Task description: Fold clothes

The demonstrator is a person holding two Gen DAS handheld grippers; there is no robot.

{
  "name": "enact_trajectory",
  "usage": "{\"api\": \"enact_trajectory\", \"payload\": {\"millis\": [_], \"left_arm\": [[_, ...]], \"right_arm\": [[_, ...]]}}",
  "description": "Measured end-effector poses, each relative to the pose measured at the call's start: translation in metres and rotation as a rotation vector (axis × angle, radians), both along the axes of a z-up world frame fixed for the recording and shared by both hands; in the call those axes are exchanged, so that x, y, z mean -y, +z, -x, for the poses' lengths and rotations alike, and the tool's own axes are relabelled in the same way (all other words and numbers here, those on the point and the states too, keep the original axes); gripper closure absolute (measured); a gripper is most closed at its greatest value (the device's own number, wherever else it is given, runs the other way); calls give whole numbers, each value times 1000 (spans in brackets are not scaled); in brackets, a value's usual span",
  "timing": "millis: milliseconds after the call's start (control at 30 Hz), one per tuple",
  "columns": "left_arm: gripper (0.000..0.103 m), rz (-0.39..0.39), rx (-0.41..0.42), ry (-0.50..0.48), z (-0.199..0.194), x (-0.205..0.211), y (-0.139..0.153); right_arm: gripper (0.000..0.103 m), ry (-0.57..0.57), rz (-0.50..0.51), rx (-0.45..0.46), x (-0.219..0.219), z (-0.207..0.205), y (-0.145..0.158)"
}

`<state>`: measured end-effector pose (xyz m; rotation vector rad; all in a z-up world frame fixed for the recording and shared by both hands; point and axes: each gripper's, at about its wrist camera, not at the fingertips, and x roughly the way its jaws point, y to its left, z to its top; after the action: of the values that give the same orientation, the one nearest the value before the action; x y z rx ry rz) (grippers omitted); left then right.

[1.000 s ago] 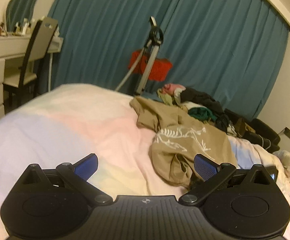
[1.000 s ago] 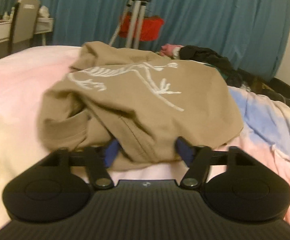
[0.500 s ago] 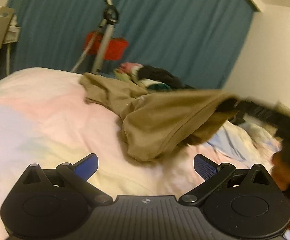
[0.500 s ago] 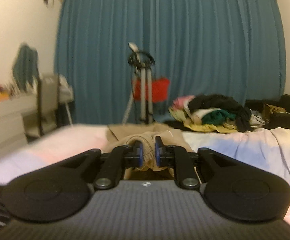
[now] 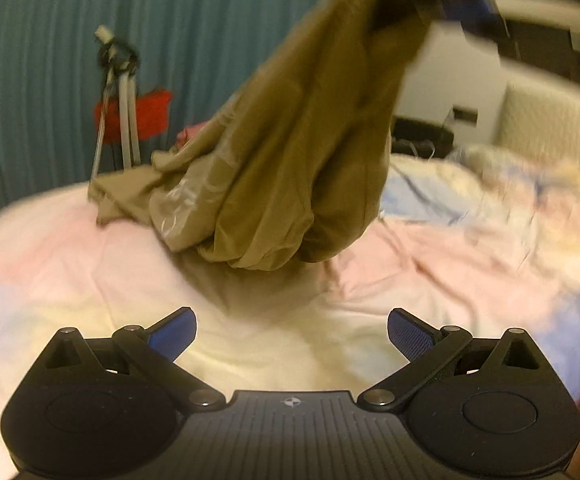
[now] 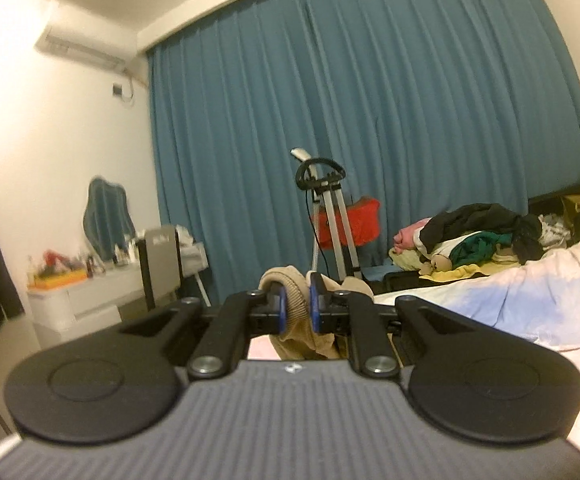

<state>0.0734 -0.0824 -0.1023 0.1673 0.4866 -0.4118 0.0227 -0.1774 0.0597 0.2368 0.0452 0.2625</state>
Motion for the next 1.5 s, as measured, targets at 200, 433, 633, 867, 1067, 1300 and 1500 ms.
{"api": "enact_trajectory", "payload": {"millis": [200, 433, 633, 867, 1067, 1300, 1500], "left_arm": [[2, -57, 8, 32, -42, 15, -27], [46, -153, -30, 117, -84, 18, -50], [99, 63, -101, 261, -106, -29, -40], [101, 159, -99, 227, -88, -61, -10], [84, 93, -114, 57, -39, -28, -9], [39, -194, 0, -40, -29, 48, -40], [47, -301, 169, 107, -67, 79, -55]], "right_arm": [[88, -45, -84, -4, 35, -4, -8], [88, -89, -149, -30, 63, -20, -24], [88, -113, -203, -66, 83, -33, -35], [88, -79, -228, -130, 90, -38, -37], [88, -38, -236, -181, 94, -41, -32], [88, -50, -299, -192, 113, -43, -32], [88, -65, -325, -181, 124, -48, -39]]}}
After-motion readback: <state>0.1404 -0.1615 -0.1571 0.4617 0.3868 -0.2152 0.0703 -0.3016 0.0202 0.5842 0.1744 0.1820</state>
